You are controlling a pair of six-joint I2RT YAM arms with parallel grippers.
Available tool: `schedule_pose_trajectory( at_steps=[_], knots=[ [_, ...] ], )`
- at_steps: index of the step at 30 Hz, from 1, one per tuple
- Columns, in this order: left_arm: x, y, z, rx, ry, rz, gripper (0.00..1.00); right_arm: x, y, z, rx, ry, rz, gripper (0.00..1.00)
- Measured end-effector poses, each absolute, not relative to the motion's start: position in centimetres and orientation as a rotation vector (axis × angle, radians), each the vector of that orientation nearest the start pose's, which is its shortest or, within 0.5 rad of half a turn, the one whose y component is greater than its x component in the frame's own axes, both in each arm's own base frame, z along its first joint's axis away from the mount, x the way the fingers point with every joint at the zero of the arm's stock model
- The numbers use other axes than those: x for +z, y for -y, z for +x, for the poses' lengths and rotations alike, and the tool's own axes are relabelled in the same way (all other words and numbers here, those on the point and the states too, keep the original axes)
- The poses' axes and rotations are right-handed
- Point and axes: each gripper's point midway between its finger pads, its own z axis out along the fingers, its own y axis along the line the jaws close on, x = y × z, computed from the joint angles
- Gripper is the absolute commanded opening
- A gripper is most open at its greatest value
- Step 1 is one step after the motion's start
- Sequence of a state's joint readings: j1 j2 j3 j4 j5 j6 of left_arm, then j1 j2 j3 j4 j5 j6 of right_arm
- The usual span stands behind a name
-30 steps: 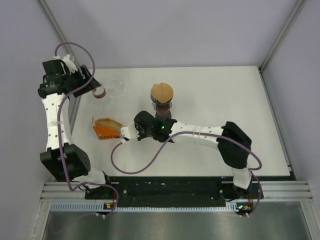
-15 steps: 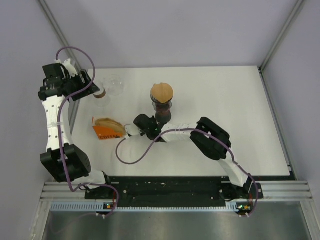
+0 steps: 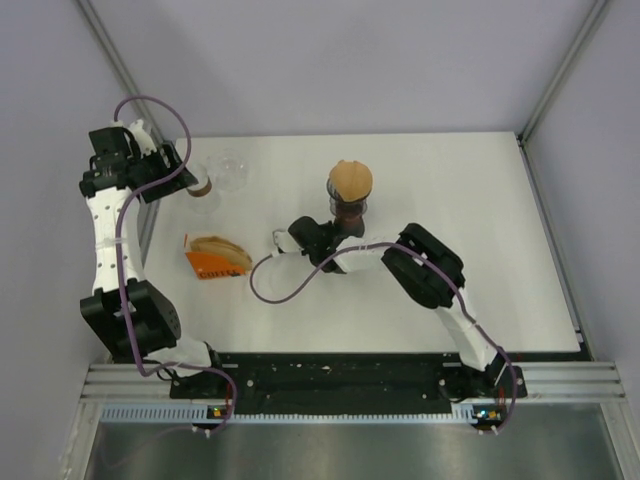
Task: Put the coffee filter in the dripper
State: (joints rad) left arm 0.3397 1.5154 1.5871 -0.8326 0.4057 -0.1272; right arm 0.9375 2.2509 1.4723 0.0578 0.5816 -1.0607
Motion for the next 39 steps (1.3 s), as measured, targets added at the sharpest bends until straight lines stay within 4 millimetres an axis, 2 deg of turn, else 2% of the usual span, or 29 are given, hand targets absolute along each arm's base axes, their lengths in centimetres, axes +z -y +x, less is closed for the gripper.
schedule_pose_trajectory(
  at_steps=[3, 11, 14, 17, 20, 23, 30, 31, 32, 39],
  knots=[
    [25.9, -6.2, 39.2, -0.348, -2.265, -0.337, 0.74, 2.8, -33.6, 42.6, -0.760, -1.512, -1.712, 0.04],
    [24.7, -7.5, 40.3, -0.287, -2.293, -0.339, 0.73, 2.8, -25.4, 45.3, -0.870, -1.687, -1.561, 0.04],
    [24.6, -8.3, 41.3, -0.251, -2.300, -0.334, 0.73, 2.7, -23.1, 45.8, -0.896, -1.740, -1.511, 0.04],
    [24.2, -9.5, 42.6, -0.203, -2.309, -0.340, 0.73, 2.8, -21.6, 46.1, -0.917, -1.773, -1.475, 0.05],
    [23.6, -10.6, 43.8, -0.144, -2.325, -0.353, 0.73, 2.8, -21.4, 46.0, -0.913, -1.788, -1.453, 0.08],
    [22.9, -11.9, 45.4, -0.092, -2.337, -0.369, 0.73, 3.0, -21.9, 45.7, -0.885, -1.801, -1.432, 0.18],
    [20.7, -13.7, 49.7, -0.043, -2.353, -0.388, 0.73, 4.9, -24.0, 44.4, -0.764, -1.808, -1.371, 0.63],
    [20.3, -13.7, 50.1, -0.043, -2.359, -0.390, 0.72, 5.2, -24.4, 44.3, -0.750, -1.805, -1.362, 0.84],
    [19.9, -13.6, 50.5, -0.043, -2.365, -0.393, 0.71, 5.7, -24.7, 44.1, -0.735, -1.802, -1.352, 0.91],
    [16.4, -12.8, 51.9, -0.044, -2.425, -0.395, 0.55, 8.5, -26.4, 42.9, -0.641, -1.790, -1.286, 0.93]
  ],
)
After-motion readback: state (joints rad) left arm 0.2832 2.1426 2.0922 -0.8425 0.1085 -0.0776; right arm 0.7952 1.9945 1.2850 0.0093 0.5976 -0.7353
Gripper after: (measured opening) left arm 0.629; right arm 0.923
